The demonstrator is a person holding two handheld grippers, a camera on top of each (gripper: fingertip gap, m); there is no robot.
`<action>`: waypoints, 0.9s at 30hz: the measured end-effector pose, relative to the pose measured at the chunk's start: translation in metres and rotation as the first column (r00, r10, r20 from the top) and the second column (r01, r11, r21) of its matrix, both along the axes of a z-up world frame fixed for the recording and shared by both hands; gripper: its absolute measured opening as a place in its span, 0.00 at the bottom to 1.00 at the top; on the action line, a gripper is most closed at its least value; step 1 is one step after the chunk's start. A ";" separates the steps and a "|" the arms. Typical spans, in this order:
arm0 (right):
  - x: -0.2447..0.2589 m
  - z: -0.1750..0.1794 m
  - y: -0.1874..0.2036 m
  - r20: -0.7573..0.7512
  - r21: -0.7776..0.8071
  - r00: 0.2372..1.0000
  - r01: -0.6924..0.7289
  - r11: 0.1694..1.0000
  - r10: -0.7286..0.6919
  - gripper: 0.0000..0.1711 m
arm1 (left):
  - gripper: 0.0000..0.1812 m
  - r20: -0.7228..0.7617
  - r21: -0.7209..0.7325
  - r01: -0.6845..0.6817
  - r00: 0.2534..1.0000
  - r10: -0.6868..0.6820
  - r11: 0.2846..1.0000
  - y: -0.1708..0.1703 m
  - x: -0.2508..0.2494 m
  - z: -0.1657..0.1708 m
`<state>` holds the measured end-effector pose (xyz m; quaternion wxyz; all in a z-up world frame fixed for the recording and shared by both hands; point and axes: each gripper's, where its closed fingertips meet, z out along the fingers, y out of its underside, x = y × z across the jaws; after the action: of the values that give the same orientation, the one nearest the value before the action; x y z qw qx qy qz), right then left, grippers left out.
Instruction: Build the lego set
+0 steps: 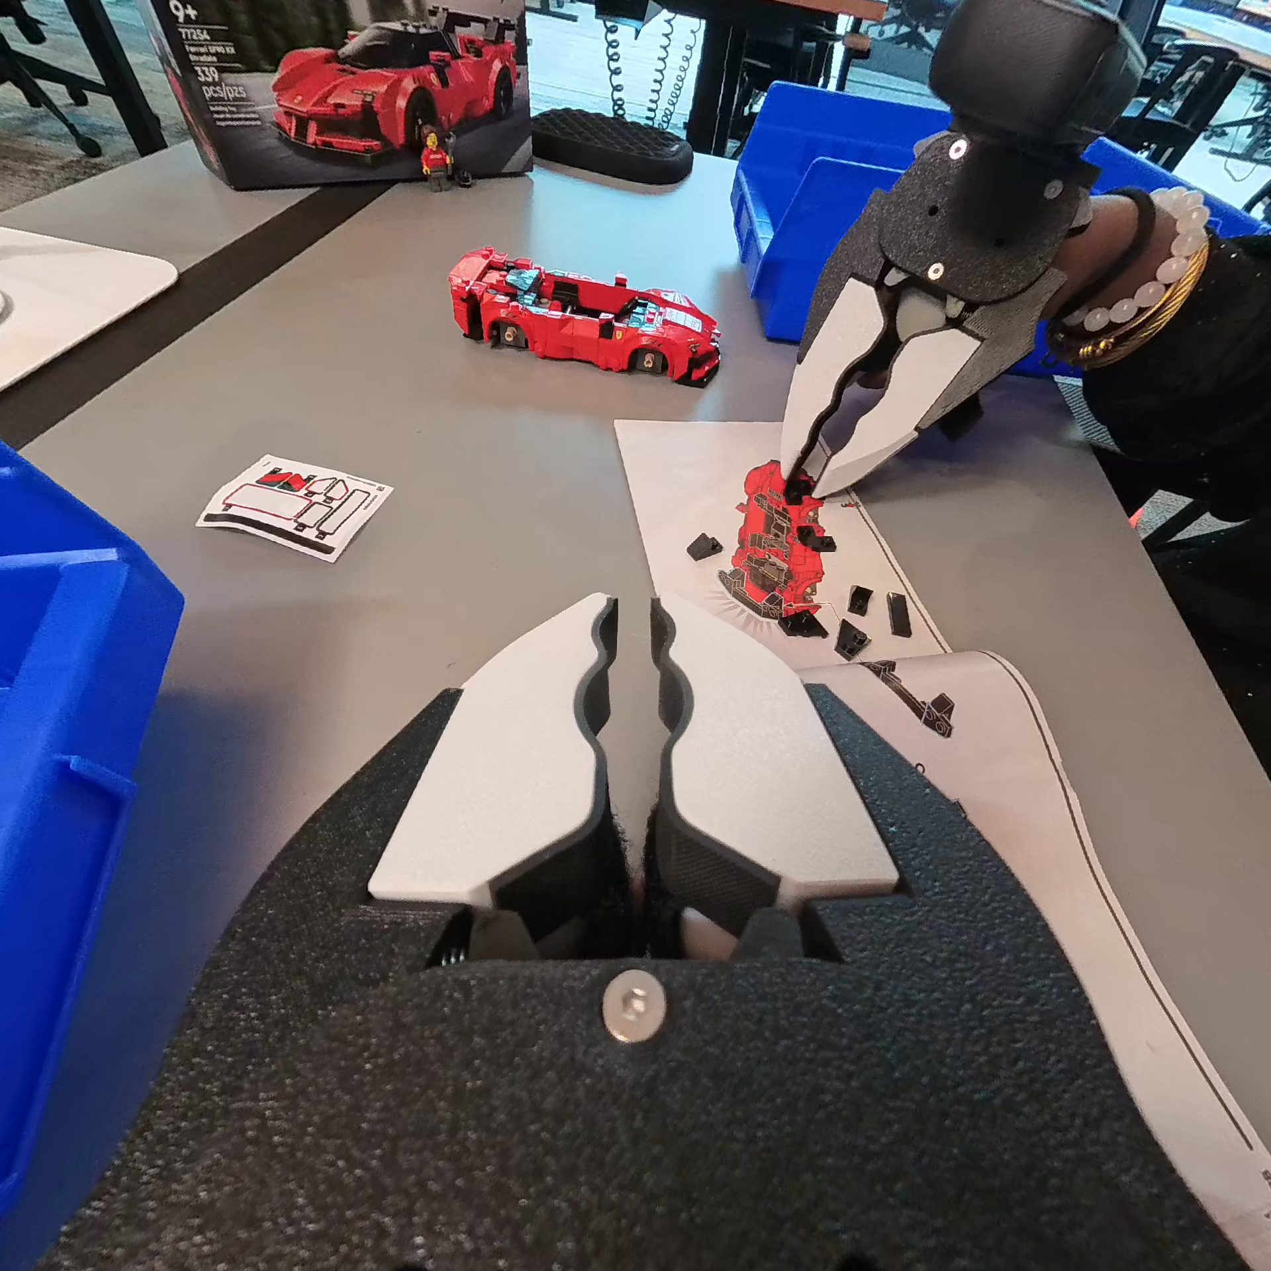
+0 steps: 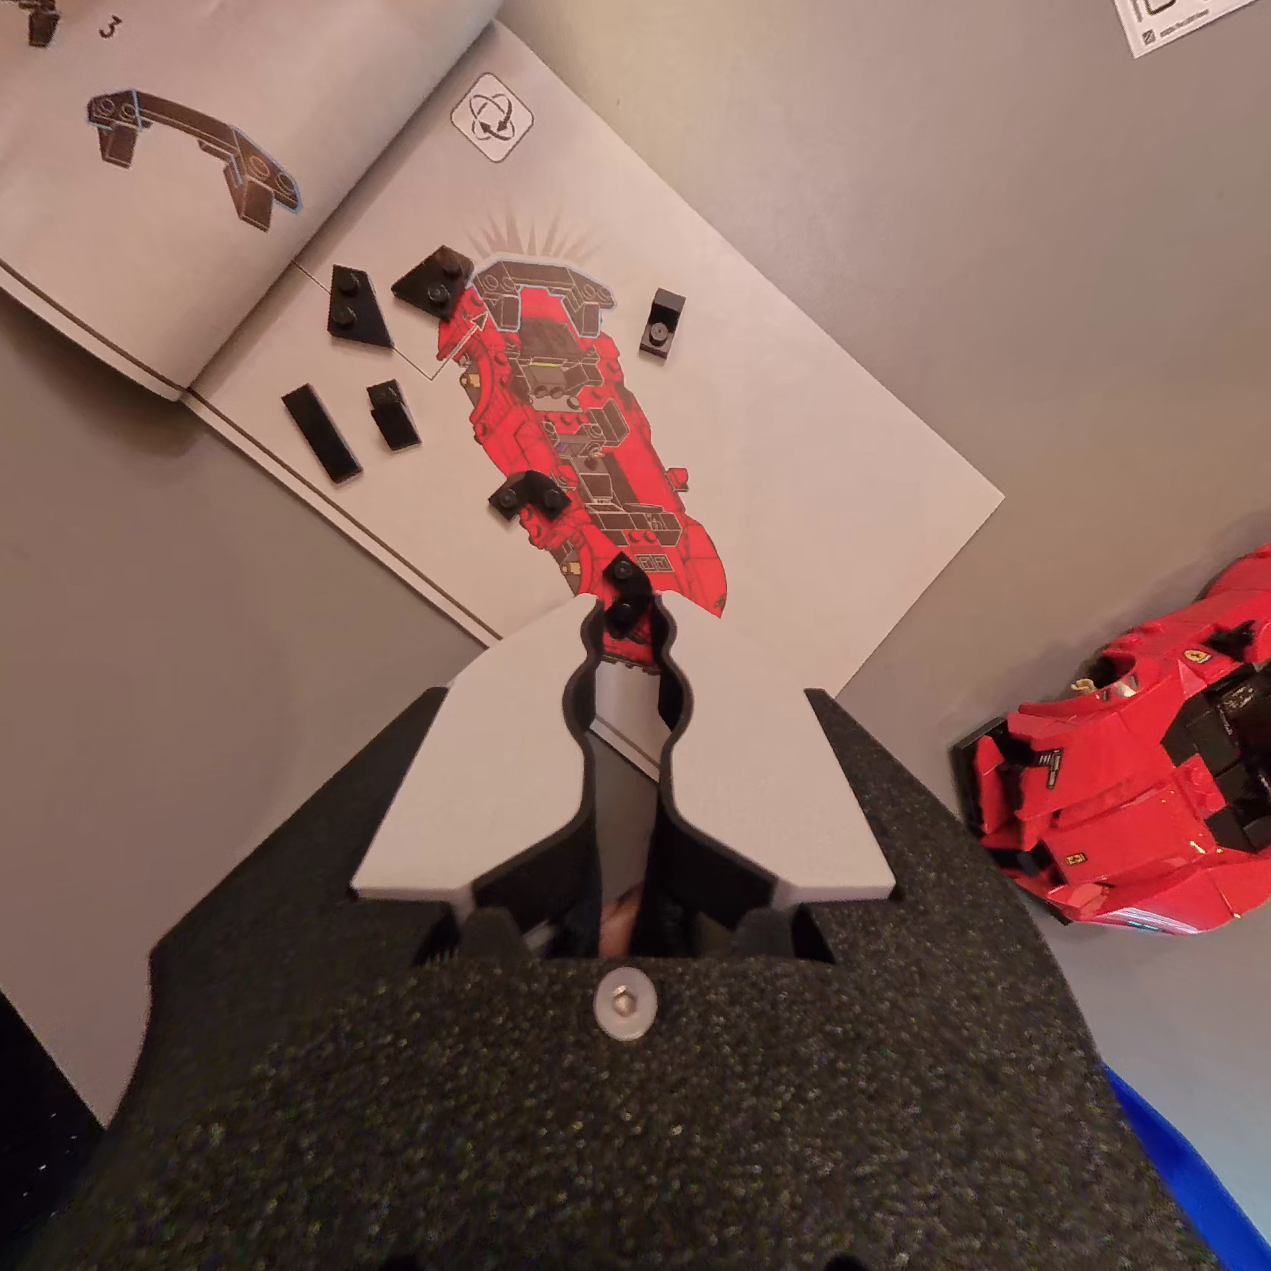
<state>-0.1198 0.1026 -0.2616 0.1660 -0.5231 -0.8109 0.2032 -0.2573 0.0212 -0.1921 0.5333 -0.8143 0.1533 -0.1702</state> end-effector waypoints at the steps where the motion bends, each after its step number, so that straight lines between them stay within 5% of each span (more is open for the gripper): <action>1: 0.001 0.000 0.000 0.006 -0.002 1.000 0.001 1.000 0.000 0.07 | 0.05 0.000 0.000 0.000 1.000 0.000 1.000 0.000 0.000 0.000; 27: 0.000 0.003 0.002 -0.010 -0.002 1.000 0.005 1.000 -0.006 0.12 | 0.05 0.005 0.013 -0.005 1.000 0.005 1.000 -0.001 -0.001 0.004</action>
<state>-0.1199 0.1043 -0.2582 0.1699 -0.5245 -0.8084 0.2064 -0.2587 0.0203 -0.1885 0.5396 -0.8107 0.1510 -0.1697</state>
